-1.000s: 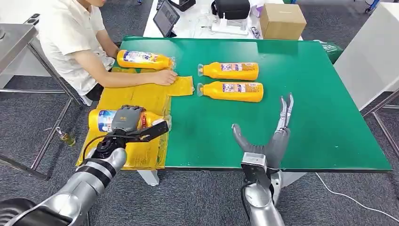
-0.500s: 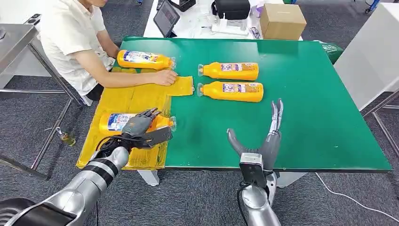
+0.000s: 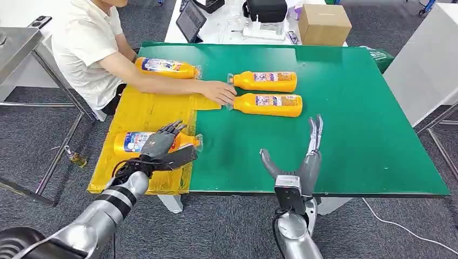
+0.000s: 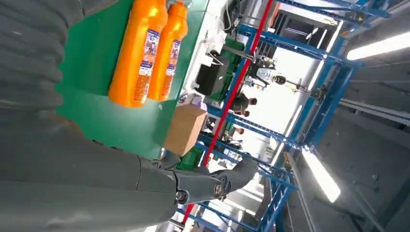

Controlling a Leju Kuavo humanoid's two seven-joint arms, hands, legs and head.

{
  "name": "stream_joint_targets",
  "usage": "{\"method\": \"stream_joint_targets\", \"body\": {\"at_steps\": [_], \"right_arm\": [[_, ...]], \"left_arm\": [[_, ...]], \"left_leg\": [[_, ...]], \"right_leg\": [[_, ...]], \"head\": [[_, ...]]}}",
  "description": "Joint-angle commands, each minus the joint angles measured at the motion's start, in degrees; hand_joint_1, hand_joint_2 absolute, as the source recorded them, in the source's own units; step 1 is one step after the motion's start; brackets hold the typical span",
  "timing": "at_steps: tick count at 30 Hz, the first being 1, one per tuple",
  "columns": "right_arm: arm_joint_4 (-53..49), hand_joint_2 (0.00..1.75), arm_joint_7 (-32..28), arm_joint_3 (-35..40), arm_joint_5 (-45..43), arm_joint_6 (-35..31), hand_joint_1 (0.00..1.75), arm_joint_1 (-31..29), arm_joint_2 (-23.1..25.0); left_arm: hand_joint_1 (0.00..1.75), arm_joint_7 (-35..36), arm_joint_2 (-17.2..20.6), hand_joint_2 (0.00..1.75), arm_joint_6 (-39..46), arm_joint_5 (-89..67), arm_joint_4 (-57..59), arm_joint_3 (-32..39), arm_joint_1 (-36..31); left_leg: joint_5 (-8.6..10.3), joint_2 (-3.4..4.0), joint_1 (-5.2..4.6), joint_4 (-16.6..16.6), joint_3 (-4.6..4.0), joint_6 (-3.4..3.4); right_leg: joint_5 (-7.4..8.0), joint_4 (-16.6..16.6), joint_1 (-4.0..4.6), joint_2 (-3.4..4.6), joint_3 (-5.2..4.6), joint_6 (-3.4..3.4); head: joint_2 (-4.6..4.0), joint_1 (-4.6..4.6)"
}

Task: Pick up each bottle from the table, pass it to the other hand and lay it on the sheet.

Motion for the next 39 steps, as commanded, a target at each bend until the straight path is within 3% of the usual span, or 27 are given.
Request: {"method": "stream_joint_targets", "body": {"at_steps": [1, 11, 17, 20, 22, 24, 28, 31, 37, 39], "right_arm": [[2.9, 1.75, -0.1, 3.9, -0.2, 0.1, 0.0, -1.1, -0.5], [3.5, 1.75, -0.1, 4.7, -0.7, 0.1, 0.0, -0.3, -1.9], [4.2, 1.75, -0.1, 2.1, -1.2, 0.1, 0.0, 0.4, -3.0], [7.1, 1.75, -0.1, -2.0, 4.3, 0.1, 0.0, 0.6, -3.8], [8.3, 1.75, -0.1, -3.0, 5.8, 0.1, 0.0, 0.6, -5.1], [14.4, 1.75, -0.1, -7.4, 15.1, 0.1, 0.0, -1.0, -5.0], [17.1, 1.75, -0.1, -9.0, 18.4, 0.1, 0.0, -2.2, -6.5], [22.1, 1.75, 0.7, -17.8, 33.1, 0.1, 0.0, -5.5, -6.8], [23.8, 1.75, -0.1, -18.0, 31.9, 0.1, 0.0, -6.7, -7.9], [27.8, 1.75, 5.3, -18.4, 40.1, 0.1, 0.0, -8.8, -9.8]], "left_arm": [[0.0, -6.5, 0.2, 1.75, 6.0, 12.8, -27.8, 3.2, 17.5], [0.0, -12.0, 0.5, 1.75, 2.8, 26.7, -38.0, 3.9, 24.1], [0.0, -12.4, 0.3, 1.75, -0.6, 30.9, -36.5, 1.8, 22.6], [0.0, -13.1, -1.1, 1.75, 1.0, 31.1, -33.9, 0.1, 20.8], [0.0, -13.1, -1.8, 1.75, 2.0, 30.8, -33.2, -0.7, 20.7], [0.0, -13.2, -2.3, 1.75, 2.3, 32.5, -32.7, -1.4, 21.1], [0.0, -13.7, -2.4, 1.75, 2.7, 33.2, -32.7, -2.1, 21.7], [0.0, -14.8, -2.7, 1.75, 3.3, 35.1, -34.0, -2.9, 22.6], [0.0, -14.7, -2.7, 1.75, 3.5, 35.2, -34.5, -3.4, 22.7], [0.0, -14.9, -2.4, 1.75, 3.6, 35.2, -35.7, -4.5, 22.9]], "left_leg": [[-0.23, 0.34, -0.03, -0.1, 0.45, 0.12], [-0.24, 0.33, 0.02, 0.0, 0.33, 0.11], [-0.21, 0.11, 0.02, -0.1, 0.4, 0.11], [-0.05, -0.14, 0.02, -0.1, 0.12, 0.05], [-0.08, -0.29, 0.03, -0.1, 0.37, 0.15], [-0.08, -0.2, 0.01, -0.2, 0.36, 0.14], [-0.12, 0.01, -0.03, -0.2, 0.38, 0.12], [-0.11, -0.15, -0.03, -0.1, 0.33, 0.13], [-0.14, -0.04, -0.05, -0.1, 0.32, 0.14], [-0.16, -0.03, -0.02, -0.1, 0.34, 0.14]], "right_leg": [[-0.11, -0.1, 0.02, 0.25, 0.34, -0.14], [-0.12, -0.1, 0.07, 0.2, 0.24, -0.17], [-0.17, -0.1, 0.08, -0.02, 0.38, -0.2], [-0.1, -0.1, 0.05, -0.21, 0.17, -0.09], [-0.16, -0.2, 0.09, -0.42, 0.48, -0.17], [-0.13, -0.2, 0.07, -0.33, 0.43, -0.15], [-0.08, -0.2, 0.03, -0.11, 0.38, -0.13], [-0.11, -0.2, 0.03, -0.25, 0.39, -0.14], [-0.11, -0.1, 0.01, -0.16, 0.35, -0.15], [-0.11, -0.2, 0.05, -0.13, 0.4, -0.16]], "head": [[0.0, 0.0], [0.0, 0.0], [0.0, 0.0], [0.0, 0.0], [0.0, -0.02], [0.0, 0.0], [0.0, -0.02], [0.0, 0.0], [0.0, 0.02], [0.0, -0.02]]}}
